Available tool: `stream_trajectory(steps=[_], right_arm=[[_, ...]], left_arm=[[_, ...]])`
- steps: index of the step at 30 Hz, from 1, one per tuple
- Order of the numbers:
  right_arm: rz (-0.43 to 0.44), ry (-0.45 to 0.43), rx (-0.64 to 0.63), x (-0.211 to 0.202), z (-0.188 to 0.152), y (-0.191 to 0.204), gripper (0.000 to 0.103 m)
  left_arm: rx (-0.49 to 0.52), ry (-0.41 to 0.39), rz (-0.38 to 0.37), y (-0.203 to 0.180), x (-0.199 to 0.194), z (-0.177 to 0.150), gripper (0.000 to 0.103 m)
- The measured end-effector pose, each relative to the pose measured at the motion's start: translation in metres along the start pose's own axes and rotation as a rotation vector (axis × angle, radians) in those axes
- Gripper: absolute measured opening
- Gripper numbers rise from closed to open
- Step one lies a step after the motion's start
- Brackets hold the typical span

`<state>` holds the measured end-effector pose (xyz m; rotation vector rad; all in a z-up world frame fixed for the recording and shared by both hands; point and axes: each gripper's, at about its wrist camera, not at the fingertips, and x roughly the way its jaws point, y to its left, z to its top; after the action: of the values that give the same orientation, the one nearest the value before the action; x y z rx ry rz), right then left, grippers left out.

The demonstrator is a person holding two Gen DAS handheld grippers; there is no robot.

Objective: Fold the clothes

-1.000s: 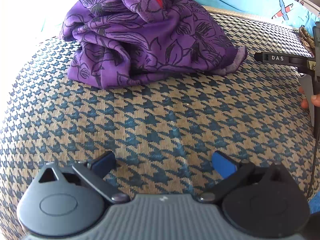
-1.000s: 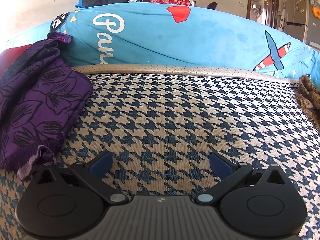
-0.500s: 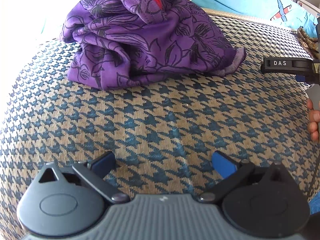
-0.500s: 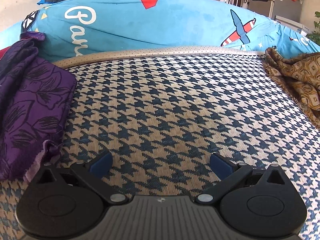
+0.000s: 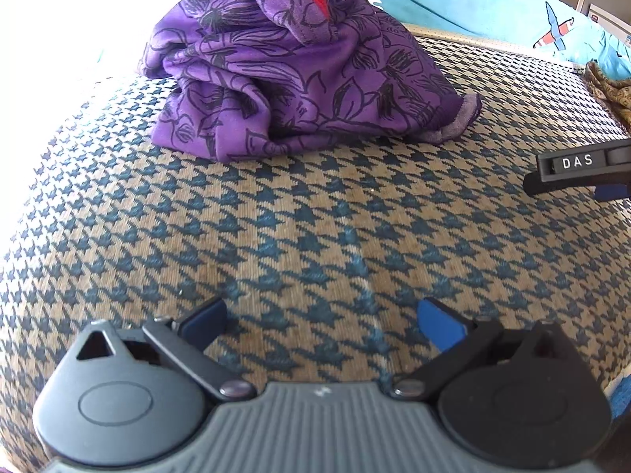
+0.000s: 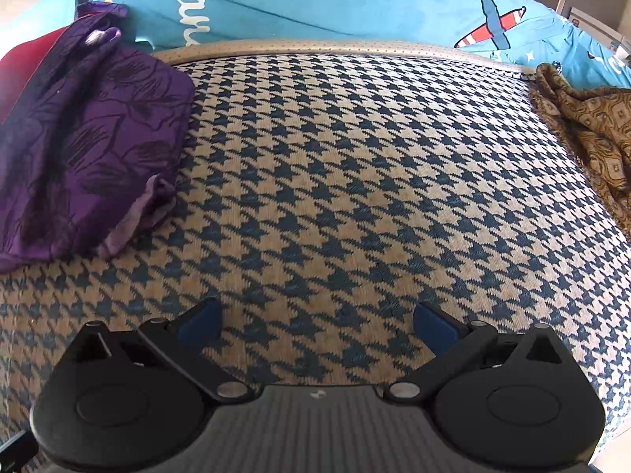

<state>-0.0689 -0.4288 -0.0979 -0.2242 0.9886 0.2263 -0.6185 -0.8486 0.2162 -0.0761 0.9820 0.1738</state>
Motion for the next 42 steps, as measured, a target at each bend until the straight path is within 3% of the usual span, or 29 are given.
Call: stream_trajectory(steps=[5, 9, 15, 18, 24, 32, 39, 42], right_arm=[[0.036, 0.052, -0.001, -0.015, -0.017, 0.009, 0.103], [0.068, 0.042, -0.020, -0.031, -0.029, 0.019, 0.103], [0.143, 0.006, -0.020, -0.061, -0.052, 0.032, 0.103], [0.166, -0.022, -0.033, -0.074, -0.062, 0.036, 0.103], [0.175, -0.039, -0.059, -0.084, -0.076, 0.040, 0.103], [0.183, -0.060, -0.074, -0.086, -0.079, 0.047, 0.103], [0.197, -0.066, -0.076, -0.089, -0.079, 0.053, 0.103], [0.202, -0.071, -0.078, -0.093, -0.080, 0.053, 0.103]], left_arm=[[-0.036, 0.006, 0.029, -0.059, -0.076, -0.045, 0.103], [-0.090, 0.026, 0.060, -0.096, -0.131, -0.064, 0.103], [-0.150, 0.014, 0.078, -0.043, -0.099, -0.028, 0.103], [-0.167, 0.000, 0.106, 0.001, -0.058, -0.004, 0.103], [-0.208, -0.032, 0.141, -0.066, -0.149, -0.057, 0.103], [-0.228, -0.046, 0.209, -0.023, -0.091, -0.012, 0.103], [-0.251, -0.041, 0.184, 0.021, -0.087, 0.013, 0.103], [-0.258, -0.039, 0.184, 0.049, -0.058, 0.025, 0.103]])
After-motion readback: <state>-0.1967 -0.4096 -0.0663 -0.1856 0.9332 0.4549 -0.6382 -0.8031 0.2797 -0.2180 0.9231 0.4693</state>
